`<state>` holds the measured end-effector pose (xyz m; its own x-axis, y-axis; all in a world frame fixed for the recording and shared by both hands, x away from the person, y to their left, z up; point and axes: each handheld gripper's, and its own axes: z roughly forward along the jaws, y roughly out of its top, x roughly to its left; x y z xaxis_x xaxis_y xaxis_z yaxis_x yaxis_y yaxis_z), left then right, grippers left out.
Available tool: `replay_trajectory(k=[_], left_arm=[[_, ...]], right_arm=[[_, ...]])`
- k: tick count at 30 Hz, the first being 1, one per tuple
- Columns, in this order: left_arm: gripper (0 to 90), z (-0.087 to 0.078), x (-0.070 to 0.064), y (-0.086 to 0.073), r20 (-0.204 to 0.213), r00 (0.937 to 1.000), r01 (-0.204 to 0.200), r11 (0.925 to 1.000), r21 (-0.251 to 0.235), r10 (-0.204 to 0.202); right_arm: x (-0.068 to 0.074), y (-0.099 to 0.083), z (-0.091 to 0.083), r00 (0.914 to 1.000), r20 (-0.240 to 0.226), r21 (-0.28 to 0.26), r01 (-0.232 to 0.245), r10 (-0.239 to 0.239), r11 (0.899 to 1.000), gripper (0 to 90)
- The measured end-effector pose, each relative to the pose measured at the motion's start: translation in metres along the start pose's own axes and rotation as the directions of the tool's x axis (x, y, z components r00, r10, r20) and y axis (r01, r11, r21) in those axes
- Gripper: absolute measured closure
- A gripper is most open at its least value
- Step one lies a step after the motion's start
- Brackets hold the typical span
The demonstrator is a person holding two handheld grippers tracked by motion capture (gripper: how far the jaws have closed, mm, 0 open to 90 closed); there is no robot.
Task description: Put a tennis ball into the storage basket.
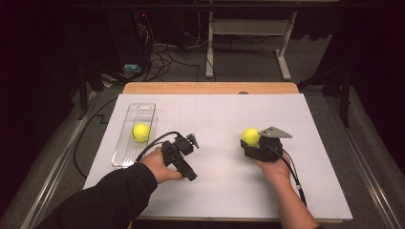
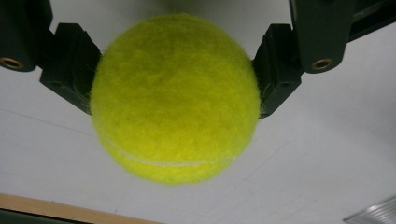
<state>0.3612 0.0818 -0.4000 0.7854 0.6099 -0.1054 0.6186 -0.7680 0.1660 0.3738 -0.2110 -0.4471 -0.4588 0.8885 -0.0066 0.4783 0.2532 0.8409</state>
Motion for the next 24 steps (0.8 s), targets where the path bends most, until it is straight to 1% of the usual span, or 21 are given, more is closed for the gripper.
replay_trajectory(k=[1,3,4,6,7,9,10,11,12,13,15,16,18,19,20,21,23,24], left_arm=[[0.1,0.0,0.0,0.0,0.0,1.0,0.0,1.0,0.0,0.0],[0.1,-0.001,0.0,0.0,-0.001,1.0,0.003,1.0,0.001,-0.003],[0.2,-0.001,0.0,0.0,-0.002,1.0,0.004,1.0,-0.002,-0.004],[0.2,-0.002,-0.001,0.0,-0.002,1.0,0.001,1.0,0.001,-0.001],[0.2,-0.002,-0.001,0.0,-0.002,1.0,0.001,1.0,0.001,-0.001],[0.3,-0.003,-0.001,0.0,0.001,1.0,0.006,1.0,-0.007,-0.006],[0.3,-0.003,-0.002,0.001,0.0,1.0,0.007,0.9999,-0.01,-0.007],[0.3,-0.003,-0.002,0.001,0.0,1.0,0.007,0.9999,-0.01,-0.007],[0.4,-0.004,-0.002,0.002,-0.001,1.0,0.001,1.0,-0.004,-0.001],[0.4,-0.004,-0.002,0.002,-0.001,1.0,0.001,1.0,-0.004,-0.001],[0.4,-0.005,-0.002,0.003,0.001,1.0,0.003,1.0,-0.005,-0.003],[0.4,-0.005,-0.003,0.003,0.001,1.0,0.002,1.0,-0.003,-0.002],[0.4,-0.006,-0.004,0.004,0.002,1.0,0.004,1.0,-0.008,-0.004],[0.4,-0.006,-0.004,0.004,0.002,1.0,0.006,0.9999,-0.012,-0.006],[0.4,-0.007,-0.005,0.004,0.002,1.0,0.006,0.9999,-0.015,-0.006],[0.4,-0.008,-0.006,0.004,0.003,1.0,0.0,1.0,-0.007,0.0],[0.4,-0.009,-0.006,0.005,0.003,1.0,0.0,1.0,-0.008,0.0],[0.4,-0.009,-0.007,0.004,0.003,1.0,0.004,0.9999,-0.015,-0.004]], right_arm=[[0.0,0.0,0.0,1.0,0.0,0.0,0.0,0.0,1.0,27.9],[0.003,-0.005,-0.007,1.0,0.0,-0.017,0.007,-0.007,1.0,27.9],[0.004,-0.011,-0.014,1.0,-0.006,-0.026,0.005,-0.006,1.0,27.9],[0.005,-0.018,-0.019,0.9999,-0.012,-0.034,-0.006,0.005,0.999,27.9],[0.005,-0.018,-0.019,0.9999,-0.012,-0.034,-0.006,0.005,0.999,27.9],[0.006,-0.024,-0.024,0.9998,-0.018,-0.039,-0.008,0.007,0.999,27.9],[0.007,-0.03,-0.029,0.9998,-0.02,-0.042,-0.003,0.003,0.999,27.9],[0.007,-0.03,-0.029,0.9998,-0.02,-0.042,-0.003,0.003,0.999,27.9],[0.009,-0.036,-0.034,0.9996,-0.029,-0.045,-0.009,0.007,0.999,27.9],[0.009,-0.036,-0.034,0.9996,-0.029,-0.045,-0.009,0.007,0.999,27.9],[0.011,-0.042,-0.04,0.9994,-0.033,-0.056,-0.01,0.008,0.998,27.9],[0.013,-0.048,-0.045,0.9994,-0.036,-0.058,-0.003,0.001,0.998,27.9],[0.017,-0.051,-0.049,0.9991,-0.029,-0.057,0.03,-0.032,0.998,27.8],[0.019,-0.052,-0.051,0.9986,-0.032,-0.058,0.039,-0.041,0.998,27.8],[0.021,-0.053,-0.053,0.9983,-0.044,-0.061,0.034,-0.037,0.998,27.8],[0.023,-0.052,-0.054,0.9979,-0.054,-0.064,0.031,-0.034,0.997,27.9],[0.026,-0.052,-0.054,0.9974,-0.059,-0.068,0.036,-0.04,0.997,27.8],[0.031,-0.051,-0.055,0.9958,-0.076,-0.075,0.045,-0.051,0.996,27.9]])
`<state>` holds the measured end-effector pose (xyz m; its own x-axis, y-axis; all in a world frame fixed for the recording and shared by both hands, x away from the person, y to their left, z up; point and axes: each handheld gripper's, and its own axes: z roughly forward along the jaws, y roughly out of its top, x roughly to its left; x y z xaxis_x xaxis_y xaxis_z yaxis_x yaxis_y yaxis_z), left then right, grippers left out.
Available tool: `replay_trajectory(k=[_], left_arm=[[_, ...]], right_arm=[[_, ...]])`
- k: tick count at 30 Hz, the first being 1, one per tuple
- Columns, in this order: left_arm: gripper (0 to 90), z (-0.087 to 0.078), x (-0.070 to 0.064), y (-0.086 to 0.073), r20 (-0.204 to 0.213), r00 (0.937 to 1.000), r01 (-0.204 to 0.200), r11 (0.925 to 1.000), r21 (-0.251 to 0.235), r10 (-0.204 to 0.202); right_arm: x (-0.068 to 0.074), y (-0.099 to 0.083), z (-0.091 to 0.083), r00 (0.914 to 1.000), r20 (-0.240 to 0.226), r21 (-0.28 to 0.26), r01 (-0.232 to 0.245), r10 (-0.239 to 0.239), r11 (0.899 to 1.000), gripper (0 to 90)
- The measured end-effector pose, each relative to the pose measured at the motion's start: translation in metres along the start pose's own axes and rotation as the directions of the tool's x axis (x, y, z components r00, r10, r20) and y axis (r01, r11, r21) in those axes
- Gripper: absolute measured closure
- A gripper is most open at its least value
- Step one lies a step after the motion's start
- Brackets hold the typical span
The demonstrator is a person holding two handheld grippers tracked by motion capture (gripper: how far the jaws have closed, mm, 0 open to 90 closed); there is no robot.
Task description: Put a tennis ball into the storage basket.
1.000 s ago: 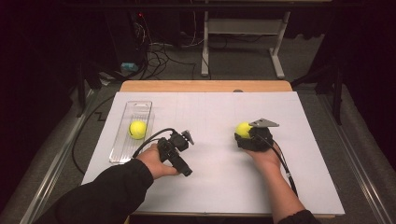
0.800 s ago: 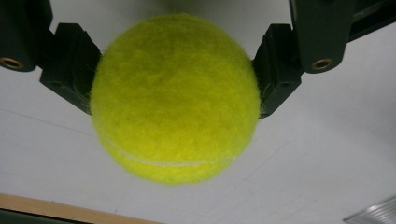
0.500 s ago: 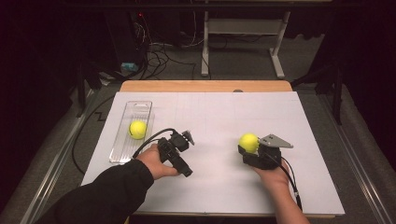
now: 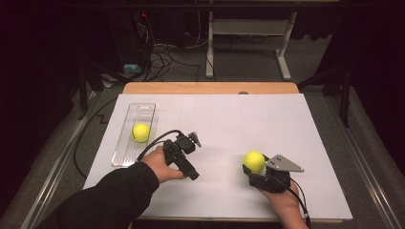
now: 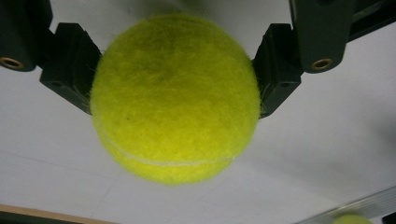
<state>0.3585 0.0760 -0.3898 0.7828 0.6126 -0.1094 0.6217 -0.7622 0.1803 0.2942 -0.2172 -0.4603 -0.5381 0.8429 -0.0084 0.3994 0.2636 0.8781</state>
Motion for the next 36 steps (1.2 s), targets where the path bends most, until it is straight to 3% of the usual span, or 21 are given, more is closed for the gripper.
replay_trajectory(k=[3,16,24,31,36], left_arm=[[0.4,-0.003,0.0,0.0,0.001,1.0,0.003,1.0,-0.006,-0.003],[0.4,-0.018,-0.004,0.004,-0.01,0.9999,0.001,0.9994,-0.034,-0.002],[0.4,-0.025,-0.006,0.006,-0.012,0.9999,-0.007,0.9993,-0.037,0.006],[0.4,-0.028,-0.009,0.007,-0.003,1.0,-0.007,0.9987,-0.051,0.007],[0.4,-0.032,-0.016,0.011,0.004,0.9994,-0.033,0.9978,-0.058,0.033]], right_arm=[[0.005,0.002,0.0,0.9997,-0.023,-0.013,-0.008,0.008,1.0,27.8],[0.042,0.007,0.011,0.9928,-0.111,-0.03,0.041,-0.044,0.999,27.8],[0.065,0.006,0.018,0.9806,-0.176,-0.034,0.081,-0.085,0.996,27.8],[0.077,0.006,0.023,0.9729,-0.205,-0.034,0.102,-0.107,0.994,27.8],[0.085,0.006,0.026,0.9667,-0.23,-0.035,0.108,-0.113,0.994,27.8]])
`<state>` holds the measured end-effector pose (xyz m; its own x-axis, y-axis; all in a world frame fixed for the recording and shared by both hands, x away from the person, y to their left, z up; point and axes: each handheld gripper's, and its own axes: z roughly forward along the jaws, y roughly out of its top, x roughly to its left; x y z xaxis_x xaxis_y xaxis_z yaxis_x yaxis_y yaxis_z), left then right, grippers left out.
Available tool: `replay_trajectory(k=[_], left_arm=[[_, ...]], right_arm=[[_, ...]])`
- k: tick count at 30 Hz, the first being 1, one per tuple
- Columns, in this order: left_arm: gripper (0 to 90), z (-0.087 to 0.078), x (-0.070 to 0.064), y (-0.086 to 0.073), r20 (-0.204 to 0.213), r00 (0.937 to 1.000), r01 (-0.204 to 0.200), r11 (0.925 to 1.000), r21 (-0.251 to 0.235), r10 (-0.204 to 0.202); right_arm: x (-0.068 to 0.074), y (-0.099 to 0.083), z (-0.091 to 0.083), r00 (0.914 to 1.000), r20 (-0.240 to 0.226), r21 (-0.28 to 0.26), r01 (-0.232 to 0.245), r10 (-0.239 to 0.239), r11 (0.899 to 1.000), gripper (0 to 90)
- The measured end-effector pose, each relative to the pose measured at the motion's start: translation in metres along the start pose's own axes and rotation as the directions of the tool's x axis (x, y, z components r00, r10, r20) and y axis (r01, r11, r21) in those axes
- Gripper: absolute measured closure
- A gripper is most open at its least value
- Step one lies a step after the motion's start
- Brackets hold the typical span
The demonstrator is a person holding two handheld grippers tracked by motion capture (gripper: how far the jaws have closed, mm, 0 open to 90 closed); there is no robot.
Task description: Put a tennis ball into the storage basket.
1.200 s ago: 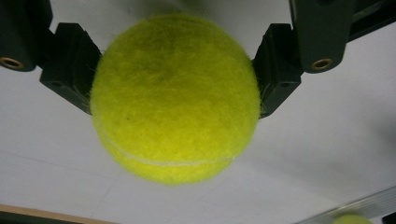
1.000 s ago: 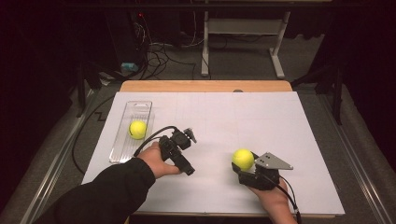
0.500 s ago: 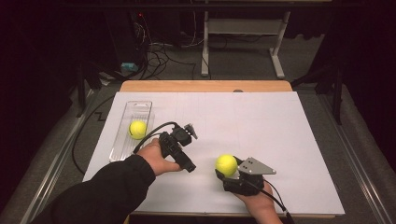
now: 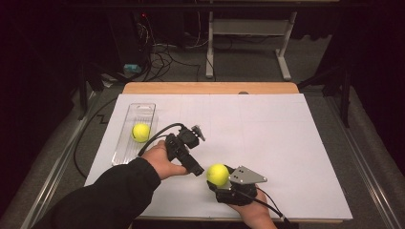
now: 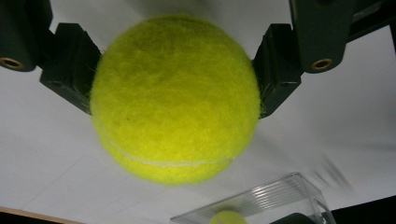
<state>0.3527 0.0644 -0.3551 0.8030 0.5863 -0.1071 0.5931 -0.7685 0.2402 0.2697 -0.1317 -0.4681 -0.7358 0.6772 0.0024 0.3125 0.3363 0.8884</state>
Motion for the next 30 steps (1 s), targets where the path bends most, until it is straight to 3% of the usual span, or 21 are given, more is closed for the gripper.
replay_trajectory(k=[13,23,30], left_arm=[[0.4,0.012,-0.026,0.023,0.051,0.9977,-0.045,0.999,0.008,0.044],[1.4,0.031,-0.03,0.032,0.11,0.9929,-0.05,0.9981,0.038,0.045],[12.5,0.04,-0.029,0.033,0.163,0.9859,-0.044,0.9978,0.049,0.036]], right_arm=[[0.003,0.001,0.002,0.9997,-0.022,-0.018,-0.011,0.01,1.0,27.8],[0.001,0.003,-0.002,0.9997,-0.017,-0.048,-0.017,0.016,0.999,27.8],[-0.001,0.002,0.0,0.9997,-0.021,-0.051,-0.017,0.016,0.999,27.7]])
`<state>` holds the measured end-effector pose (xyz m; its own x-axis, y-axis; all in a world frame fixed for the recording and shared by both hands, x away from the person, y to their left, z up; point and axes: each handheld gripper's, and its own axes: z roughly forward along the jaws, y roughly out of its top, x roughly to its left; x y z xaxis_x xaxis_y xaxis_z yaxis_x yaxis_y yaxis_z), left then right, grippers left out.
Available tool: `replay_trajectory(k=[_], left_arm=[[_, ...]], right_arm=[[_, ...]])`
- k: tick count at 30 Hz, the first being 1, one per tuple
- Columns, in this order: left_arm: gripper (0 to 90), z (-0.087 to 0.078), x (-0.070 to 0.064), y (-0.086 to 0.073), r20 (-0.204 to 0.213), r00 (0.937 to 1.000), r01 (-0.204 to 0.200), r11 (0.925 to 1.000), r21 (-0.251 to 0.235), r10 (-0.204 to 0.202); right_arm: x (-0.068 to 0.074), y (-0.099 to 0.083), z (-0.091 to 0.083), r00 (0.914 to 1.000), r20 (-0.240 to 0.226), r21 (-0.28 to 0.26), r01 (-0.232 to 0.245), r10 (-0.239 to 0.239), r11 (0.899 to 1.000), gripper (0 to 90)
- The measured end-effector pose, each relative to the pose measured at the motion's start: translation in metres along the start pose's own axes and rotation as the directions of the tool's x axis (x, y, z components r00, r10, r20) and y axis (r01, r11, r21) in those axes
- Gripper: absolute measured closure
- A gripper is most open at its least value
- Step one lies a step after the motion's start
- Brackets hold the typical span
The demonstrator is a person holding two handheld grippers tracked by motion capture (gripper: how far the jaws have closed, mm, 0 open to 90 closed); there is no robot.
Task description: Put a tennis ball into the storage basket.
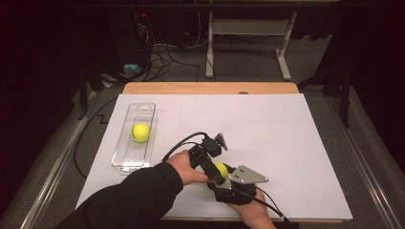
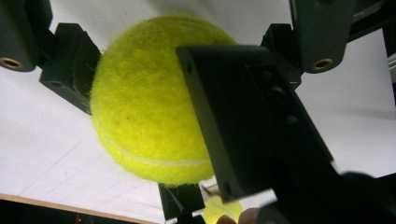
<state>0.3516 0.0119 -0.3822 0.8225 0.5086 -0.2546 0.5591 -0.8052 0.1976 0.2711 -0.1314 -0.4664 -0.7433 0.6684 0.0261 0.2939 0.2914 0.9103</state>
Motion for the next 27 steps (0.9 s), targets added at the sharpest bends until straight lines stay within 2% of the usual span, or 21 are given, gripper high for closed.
replay_trajectory(k=[4,15,16,17,19,20,21,27], left_arm=[[24.2,0.0021,0.0004,0.0008,0.032,0.9995,0.001,1.0,0.01,-0.002],[26.5,0.0006,-0.0023,0.002,0.008,0.9999,-0.011,0.9998,0.015,0.011],[26.6,0.0008,-0.003,0.0022,0.004,1.0,-0.005,0.9999,0.01,0.005],[26.6,0.001,-0.0031,0.0026,-0.001,1.0,-0.003,0.9999,0.013,0.003],[26.6,0.0009,-0.0024,0.0032,-0.009,1.0,0.001,0.9998,0.018,-0.001],[26.6,0.0004,-0.002,0.0034,-0.01,1.0,0.002,0.9998,0.018,-0.002],[26.6,-0.0002,-0.0016,0.0034,-0.014,0.9999,0.003,0.9999,0.013,-0.003],[26.6,-0.0046,0.0017,0.0031,-0.029,0.9994,0.019,0.9998,-0.002,-0.019]], right_arm=[[0.0008,-0.0002,0.0011,0.9999,0.014,0.005,0.0,0.0,1.0,27.6],[-0.0005,-0.001,0.002,0.9999,0.013,-0.003,0.001,-0.001,1.0,26.3],[-0.0013,-0.001,0.0026,0.9999,0.015,-0.01,0.003,-0.003,1.0,21.0],[-0.0013,-0.001,0.0026,0.9999,0.015,-0.01,0.003,-0.003,1.0,21.0],[-0.0022,-0.0007,0.0048,0.9997,0.008,-0.015,-0.024,0.024,1.0,13.3],[-0.0025,-0.0009,0.0064,0.9996,0.017,-0.019,-0.021,0.022,1.0,4.0],[-0.0026,-0.0012,0.007,0.9996,0.021,-0.013,-0.017,0.018,1.0,0.7],[-0.004,-0.0013,0.0057,0.9997,0.023,-0.02,-0.011,0.011,1.0,0.1]])
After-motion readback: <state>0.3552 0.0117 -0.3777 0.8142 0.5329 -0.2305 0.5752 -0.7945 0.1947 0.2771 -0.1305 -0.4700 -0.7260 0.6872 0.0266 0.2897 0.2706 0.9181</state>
